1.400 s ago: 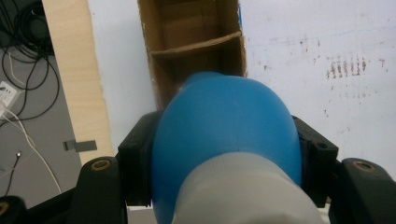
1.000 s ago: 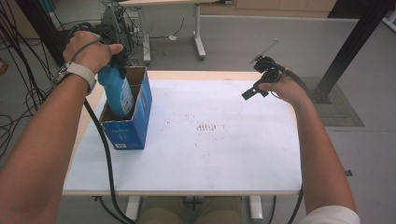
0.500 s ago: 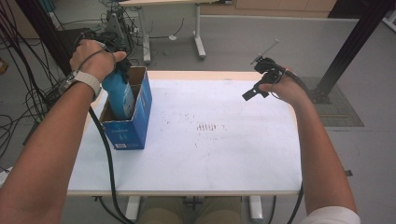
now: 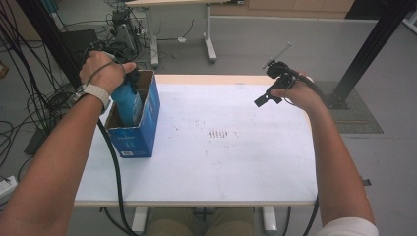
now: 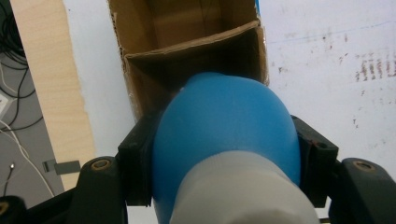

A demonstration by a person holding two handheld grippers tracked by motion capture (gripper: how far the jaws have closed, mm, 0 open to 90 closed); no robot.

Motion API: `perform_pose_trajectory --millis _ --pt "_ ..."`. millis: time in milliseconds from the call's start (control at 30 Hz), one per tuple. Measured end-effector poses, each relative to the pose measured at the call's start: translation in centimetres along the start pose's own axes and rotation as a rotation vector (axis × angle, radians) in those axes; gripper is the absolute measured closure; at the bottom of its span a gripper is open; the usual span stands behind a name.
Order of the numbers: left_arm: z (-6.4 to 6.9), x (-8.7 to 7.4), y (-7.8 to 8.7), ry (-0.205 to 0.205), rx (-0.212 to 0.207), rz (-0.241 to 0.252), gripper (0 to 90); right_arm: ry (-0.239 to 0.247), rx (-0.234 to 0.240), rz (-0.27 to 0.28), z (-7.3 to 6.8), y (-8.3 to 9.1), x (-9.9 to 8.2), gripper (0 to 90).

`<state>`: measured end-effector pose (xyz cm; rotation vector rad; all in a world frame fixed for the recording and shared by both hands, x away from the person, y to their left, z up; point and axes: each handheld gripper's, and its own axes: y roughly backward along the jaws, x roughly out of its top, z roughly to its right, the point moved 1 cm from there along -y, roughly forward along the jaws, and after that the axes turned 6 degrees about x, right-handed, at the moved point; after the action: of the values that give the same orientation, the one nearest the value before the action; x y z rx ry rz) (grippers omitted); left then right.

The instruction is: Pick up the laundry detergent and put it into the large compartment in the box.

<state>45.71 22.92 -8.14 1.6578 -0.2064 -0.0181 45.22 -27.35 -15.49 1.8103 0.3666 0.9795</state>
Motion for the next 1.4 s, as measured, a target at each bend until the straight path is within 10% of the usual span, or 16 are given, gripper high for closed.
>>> perform_pose_trajectory --millis 1400 --pt "0.4 0.0 -4.2 -0.024 0.005 -0.012 37.4 -0.012 -0.007 0.001 0.1 0.2 -0.5 8.3"
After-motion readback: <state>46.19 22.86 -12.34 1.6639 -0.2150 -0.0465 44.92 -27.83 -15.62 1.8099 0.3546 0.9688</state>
